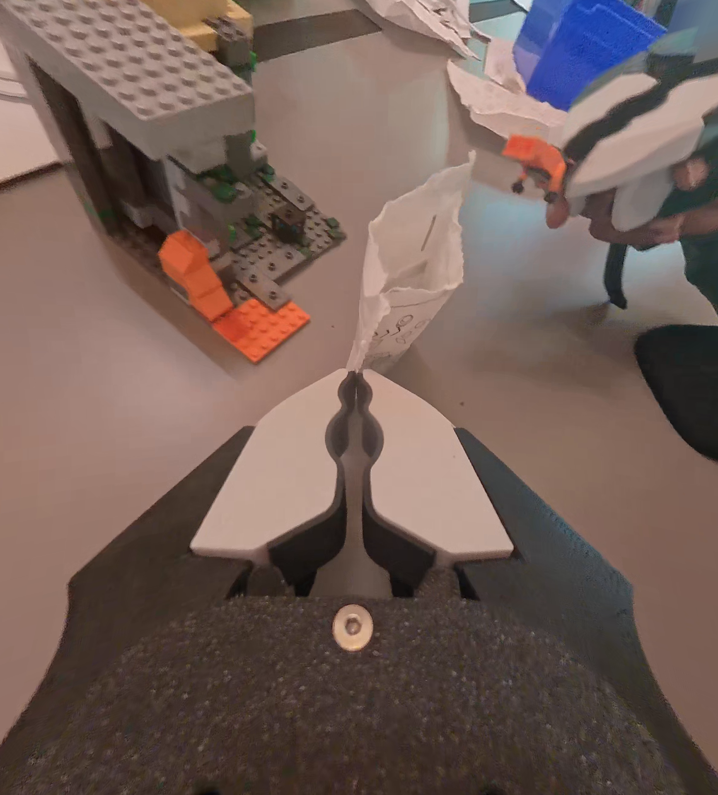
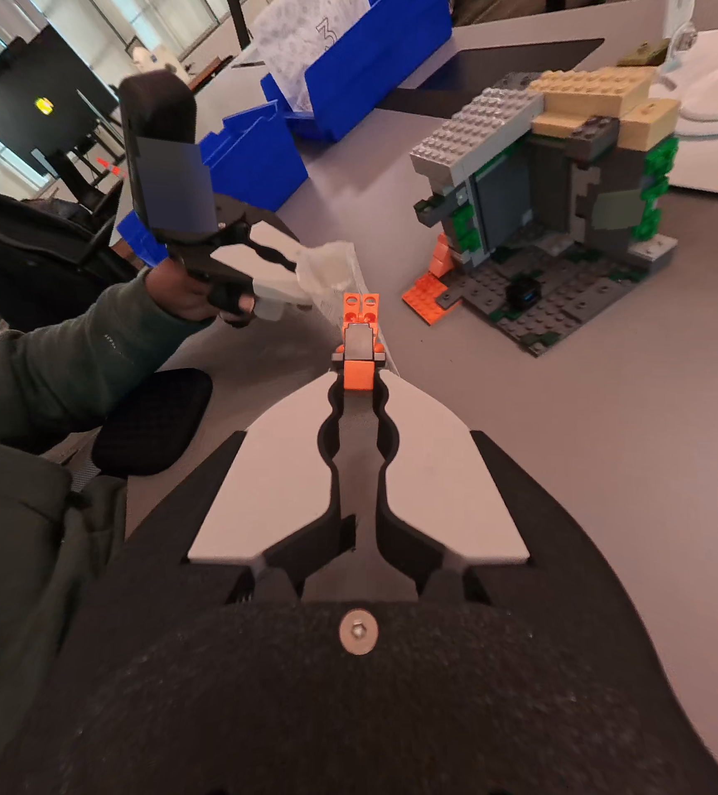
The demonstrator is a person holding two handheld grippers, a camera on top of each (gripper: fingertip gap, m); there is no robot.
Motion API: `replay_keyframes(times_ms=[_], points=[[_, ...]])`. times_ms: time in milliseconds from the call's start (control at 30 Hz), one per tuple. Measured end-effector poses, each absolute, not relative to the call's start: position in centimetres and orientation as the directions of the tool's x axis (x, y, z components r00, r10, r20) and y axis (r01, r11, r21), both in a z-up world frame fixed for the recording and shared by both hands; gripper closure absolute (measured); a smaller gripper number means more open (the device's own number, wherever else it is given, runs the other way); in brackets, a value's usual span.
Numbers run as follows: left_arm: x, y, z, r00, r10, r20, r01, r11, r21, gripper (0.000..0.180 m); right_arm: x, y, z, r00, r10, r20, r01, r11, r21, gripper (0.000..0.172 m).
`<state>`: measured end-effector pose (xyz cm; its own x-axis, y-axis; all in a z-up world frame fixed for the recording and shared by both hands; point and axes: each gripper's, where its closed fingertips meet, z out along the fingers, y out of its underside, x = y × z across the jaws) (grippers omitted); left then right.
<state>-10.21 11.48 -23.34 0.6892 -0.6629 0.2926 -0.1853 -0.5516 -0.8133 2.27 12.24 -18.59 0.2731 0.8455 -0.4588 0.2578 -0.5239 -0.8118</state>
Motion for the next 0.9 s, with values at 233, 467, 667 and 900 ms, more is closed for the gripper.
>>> replay_keyframes(times_ms=[233, 467, 667, 900], points=[[-11.6, 13.6, -24.0, 0.727, -0.615, 0.305, -0.15, -0.575, -0.804, 0.18, 6.0, 14.4, -23.1, 0.448, 0.838, -0.311, 0.415, -0.503, -0.758, 0.159], [-11.4, 13.7, -24.0, 0.735, -0.613, 0.292, -0.133, -0.551, -0.824, 0.18, 12.6, 19.0, -26.1, 0.683, 0.73, 0.008, 0.541, -0.499, -0.677, 0.159], [-10.9, 13.1, -23.8, 0.747, -0.623, 0.231, -0.156, -0.502, -0.85, 0.18, 15.6, 20.9, -26.8, 0.766, 0.643, 0.021, 0.484, -0.555, -0.676, 0.159], [-9.9, 12.1, -22.4, 0.736, -0.63, 0.245, -0.095, -0.456, -0.885, 0.18, 17.8, 22.2, -27.8, 0.812, 0.572, 0.121, 0.5, -0.572, -0.651, 0.146]])
